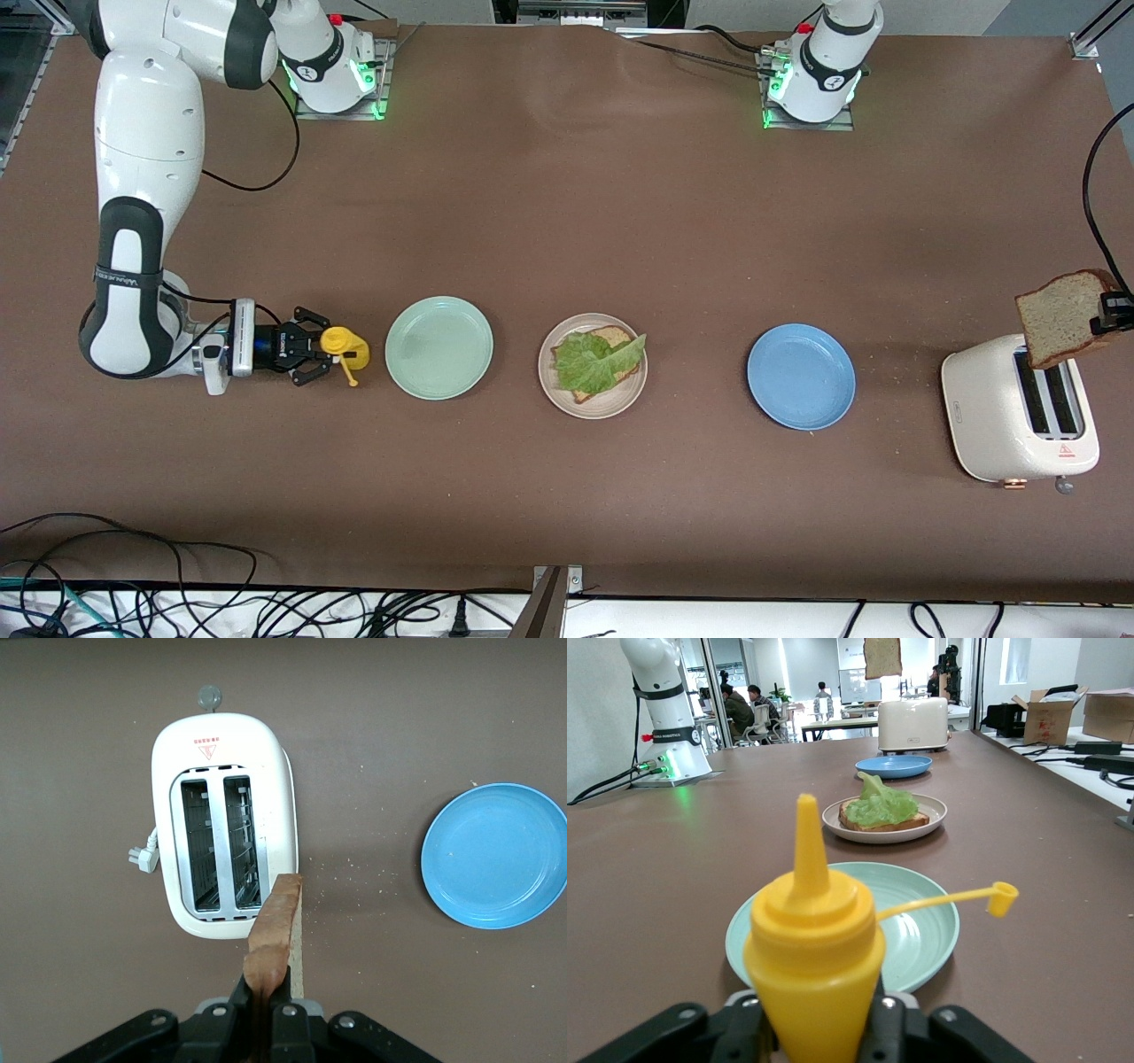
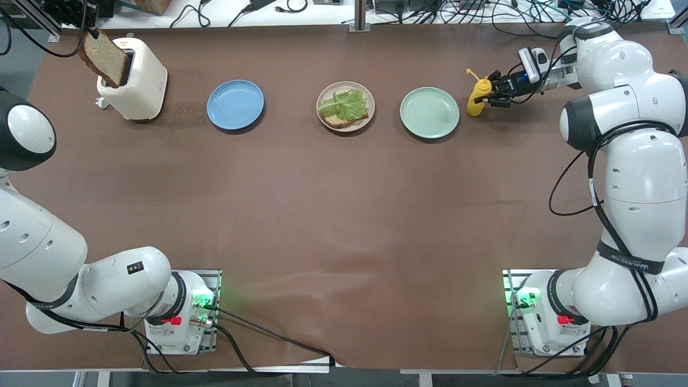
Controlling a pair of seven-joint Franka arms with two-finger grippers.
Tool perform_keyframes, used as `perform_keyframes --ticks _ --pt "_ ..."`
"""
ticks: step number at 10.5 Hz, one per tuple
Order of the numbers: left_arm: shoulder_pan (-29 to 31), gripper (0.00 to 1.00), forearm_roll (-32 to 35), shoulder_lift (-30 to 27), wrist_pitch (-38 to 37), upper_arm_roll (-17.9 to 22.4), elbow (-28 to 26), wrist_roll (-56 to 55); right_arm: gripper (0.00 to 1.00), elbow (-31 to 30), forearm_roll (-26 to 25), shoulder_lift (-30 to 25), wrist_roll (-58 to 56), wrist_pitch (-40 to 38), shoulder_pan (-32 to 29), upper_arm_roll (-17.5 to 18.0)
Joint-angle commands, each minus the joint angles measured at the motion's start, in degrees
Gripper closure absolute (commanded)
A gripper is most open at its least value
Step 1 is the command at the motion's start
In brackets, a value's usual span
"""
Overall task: Make sandwich on beige plate with both arms
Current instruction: 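Lower the yellow bottle onto the table beside the green plate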
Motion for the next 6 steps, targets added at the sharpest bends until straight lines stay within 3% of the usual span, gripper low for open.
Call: perform_keyframes --ticks 1,4,6 --pt "0.0 1.0 -1.1 -0.7 -0.4 0.1 -0.4 -0.3 0.0 1.0 1.2 0.3 -0.4 -1.4 -1.4 0.4" --pt "0.0 1.0 -1.1 -0.7 -0.4 0.1 -0.4 -0.3 0.0 1.3 -1.1 0.4 0.1 -0.5 -4.4 -0.3" --pt "-0.5 1.0 -1.1 -0.7 -0.4 0.0 -0.3 -1.3 0.0 3.6 -4.3 0.3 2.8 0.2 -4.8 -3.8"
